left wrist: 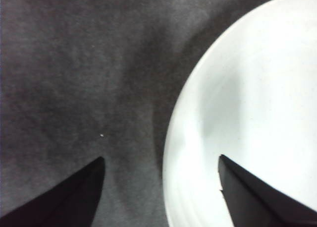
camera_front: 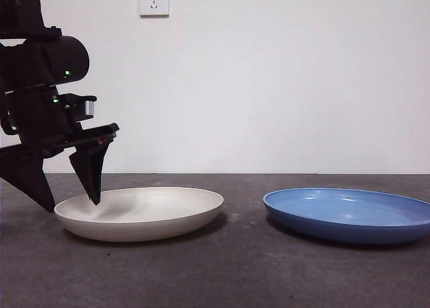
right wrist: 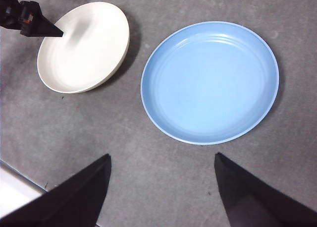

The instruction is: Pick up the white plate, put it on the blue plate, put it on desk

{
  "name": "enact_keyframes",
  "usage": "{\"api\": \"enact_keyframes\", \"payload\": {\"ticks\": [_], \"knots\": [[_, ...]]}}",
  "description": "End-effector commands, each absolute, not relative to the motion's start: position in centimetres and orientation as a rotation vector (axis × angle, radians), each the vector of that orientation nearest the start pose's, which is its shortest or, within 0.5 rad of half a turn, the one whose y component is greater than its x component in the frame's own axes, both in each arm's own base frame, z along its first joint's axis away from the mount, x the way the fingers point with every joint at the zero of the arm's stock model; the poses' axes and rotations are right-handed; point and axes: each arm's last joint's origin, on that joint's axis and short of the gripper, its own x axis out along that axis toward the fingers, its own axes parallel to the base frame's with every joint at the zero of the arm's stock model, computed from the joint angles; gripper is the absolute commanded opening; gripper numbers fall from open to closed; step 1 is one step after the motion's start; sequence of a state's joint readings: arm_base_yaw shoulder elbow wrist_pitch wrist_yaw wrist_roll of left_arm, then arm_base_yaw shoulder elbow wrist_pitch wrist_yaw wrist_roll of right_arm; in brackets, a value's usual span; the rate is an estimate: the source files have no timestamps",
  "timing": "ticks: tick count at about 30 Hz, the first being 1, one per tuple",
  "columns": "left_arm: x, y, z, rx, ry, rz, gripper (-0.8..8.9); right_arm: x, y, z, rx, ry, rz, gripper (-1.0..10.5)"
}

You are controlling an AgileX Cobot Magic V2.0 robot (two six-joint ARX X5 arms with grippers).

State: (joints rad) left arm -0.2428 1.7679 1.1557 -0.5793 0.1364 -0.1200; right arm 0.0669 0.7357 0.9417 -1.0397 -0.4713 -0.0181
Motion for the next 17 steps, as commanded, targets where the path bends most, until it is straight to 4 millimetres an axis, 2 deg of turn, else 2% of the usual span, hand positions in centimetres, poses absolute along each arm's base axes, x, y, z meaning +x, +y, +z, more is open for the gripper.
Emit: {"api": "enact_keyframes", "payload": {"ticks": [1,13,17], "knots": [[33.6,-9.1,17.43,-0.024,1.234,-0.275,3.27,11.49,2.12,32.58,0.156,0.804,0.514,3.3],[33.51,-9.74,17.24,-0.013,1.236,-0.291,0.24,11.49,2.12,32.58,0.156,0.804,0.514,3.3],[33.52,-9.67,17.24,-0.016,1.237,-0.287,0.09,11.49,2.12,32.58,0.156,0.804,0.514,3.3]]}}
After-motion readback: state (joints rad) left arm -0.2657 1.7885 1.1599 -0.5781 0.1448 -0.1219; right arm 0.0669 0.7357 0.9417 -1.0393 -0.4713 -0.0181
